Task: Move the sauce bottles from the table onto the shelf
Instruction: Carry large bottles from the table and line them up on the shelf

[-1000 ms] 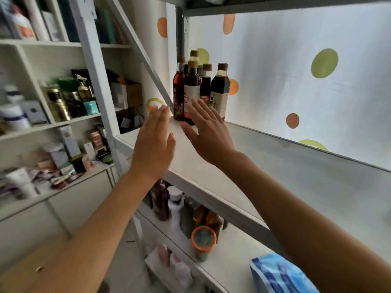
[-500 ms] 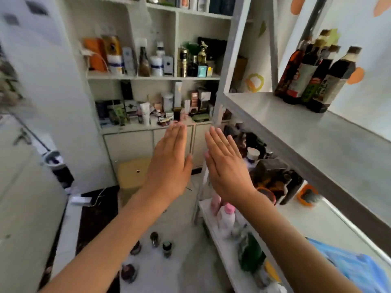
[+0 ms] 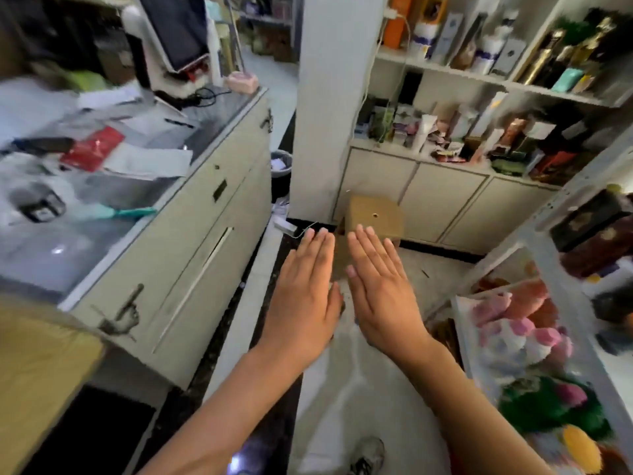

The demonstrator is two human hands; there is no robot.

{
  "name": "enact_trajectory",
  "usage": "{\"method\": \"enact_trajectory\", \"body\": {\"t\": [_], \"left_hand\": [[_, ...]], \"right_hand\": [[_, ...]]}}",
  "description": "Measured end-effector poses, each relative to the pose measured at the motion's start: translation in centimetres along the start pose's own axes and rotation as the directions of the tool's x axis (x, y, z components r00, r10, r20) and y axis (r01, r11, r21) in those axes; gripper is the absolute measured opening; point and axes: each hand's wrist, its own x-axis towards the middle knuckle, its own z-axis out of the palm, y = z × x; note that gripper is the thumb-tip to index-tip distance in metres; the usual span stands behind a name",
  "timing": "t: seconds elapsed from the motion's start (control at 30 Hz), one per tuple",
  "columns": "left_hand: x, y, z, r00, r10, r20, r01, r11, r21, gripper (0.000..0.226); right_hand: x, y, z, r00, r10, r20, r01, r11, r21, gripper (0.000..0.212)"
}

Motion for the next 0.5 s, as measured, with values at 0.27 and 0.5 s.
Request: {"method": "enact_trajectory", "body": {"t": [0.27,0.5], "left_hand": [[-11.3,-11.1,-9.9,0.924,-0.339,-0.177,0.354,0.933,0.061,0.057],[-17.6,-16.2,-17.1,0.778,-0.525,-0.345,0.598,0.787,0.153,0.056]], "right_hand": [[2.3,-16.7,8.2,0.955,-0.236,0.18,0.196,0.957,0.216,0.058],[4.0,-28.9,14.3,0.793,-0.539,0.285,0.438,0.828,0.35,0.057]]}}
